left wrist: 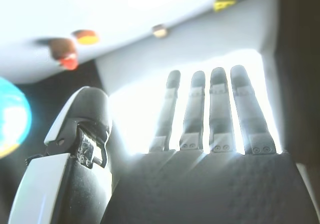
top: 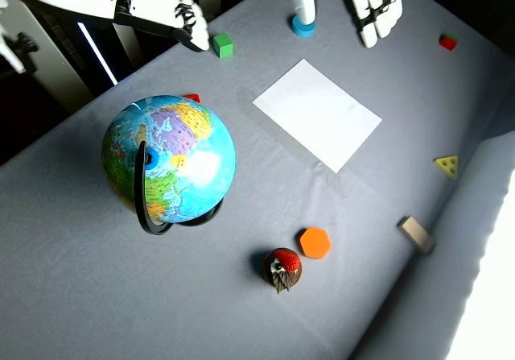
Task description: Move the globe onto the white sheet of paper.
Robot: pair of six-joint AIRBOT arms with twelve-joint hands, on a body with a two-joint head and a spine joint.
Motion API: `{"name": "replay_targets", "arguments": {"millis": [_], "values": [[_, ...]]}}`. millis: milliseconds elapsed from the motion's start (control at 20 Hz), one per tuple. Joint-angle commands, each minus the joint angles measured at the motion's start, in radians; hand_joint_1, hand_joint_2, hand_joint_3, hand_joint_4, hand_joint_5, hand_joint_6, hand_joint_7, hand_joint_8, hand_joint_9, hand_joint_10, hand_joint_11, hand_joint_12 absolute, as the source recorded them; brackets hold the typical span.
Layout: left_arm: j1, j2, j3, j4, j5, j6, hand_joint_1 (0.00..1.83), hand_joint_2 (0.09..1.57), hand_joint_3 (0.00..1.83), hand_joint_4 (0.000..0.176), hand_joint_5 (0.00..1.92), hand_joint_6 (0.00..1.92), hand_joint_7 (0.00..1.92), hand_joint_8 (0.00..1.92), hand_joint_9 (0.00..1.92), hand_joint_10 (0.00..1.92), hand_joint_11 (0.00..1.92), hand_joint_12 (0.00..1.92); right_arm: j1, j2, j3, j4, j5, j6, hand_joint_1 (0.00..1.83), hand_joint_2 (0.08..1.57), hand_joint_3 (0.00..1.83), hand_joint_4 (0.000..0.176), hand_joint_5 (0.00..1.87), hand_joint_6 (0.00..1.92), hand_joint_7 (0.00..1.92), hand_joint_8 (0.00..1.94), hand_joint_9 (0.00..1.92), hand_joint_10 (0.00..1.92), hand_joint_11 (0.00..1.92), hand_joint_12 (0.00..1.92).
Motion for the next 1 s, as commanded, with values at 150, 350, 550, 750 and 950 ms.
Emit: {"name": "replay_targets", "arguments": {"millis": [150, 350, 550, 750, 950], "values": [[0.168, -0.076, 0.011, 0.261, -0.179, -0.249, 0.0, 1.32, 0.0, 0.031, 0.09, 0.0, 0.04, 0.0, 0.04, 0.0, 0.0, 0.14, -0.04, 0.017, 0.05, -0.003, 0.165, -0.072, 0.0, 1.19, 0.0, 0.0, 0.23, 0.0, 0.2, 0.0, 0.16, 0.0, 0.0, 0.36], [0.288, -0.208, 0.027, 0.344, -0.333, -0.295, 0.0, 1.31, 0.0, 0.0, 0.06, 0.0, 0.04, 0.0, 0.02, 0.0, 0.0, 0.06, -0.065, 0.011, 0.151, -0.002, 0.288, -0.04, 0.0, 1.19, 0.0, 0.0, 0.23, 0.0, 0.19, 0.0, 0.15, 0.0, 0.0, 0.33], [0.37, -0.295, 0.066, 0.389, -0.433, -0.331, 0.0, 1.3, 0.0, 0.0, 0.04, 0.0, 0.02, 0.0, 0.0, 0.0, 0.0, 0.0, -0.106, -0.002, 0.256, 0.038, 0.393, -0.041, 0.0, 1.19, 0.0, 0.0, 0.22, 0.0, 0.19, 0.0, 0.14, 0.0, 0.0, 0.28], [0.434, -0.325, 0.12, 0.423, -0.444, -0.387, 0.0, 1.3, 0.0, 0.0, 0.03, 0.0, 0.02, 0.0, 0.0, 0.0, 0.0, 0.0, -0.166, -0.015, 0.348, 0.171, 0.466, -0.186, 0.0, 1.19, 0.0, 0.0, 0.2, 0.0, 0.17, 0.0, 0.14, 0.0, 0.0, 0.24], [0.474, -0.33, 0.159, 0.456, -0.442, -0.435, 0.0, 1.29, 0.0, 0.0, 0.02, 0.0, 0.0, 0.0, 0.0, 0.0, 0.0, 0.0, -0.221, -0.042, 0.44, 0.36, 0.525, -0.417, 0.0, 1.19, 0.0, 0.0, 0.2, 0.0, 0.16, 0.0, 0.13, 0.0, 0.0, 0.24]]}}
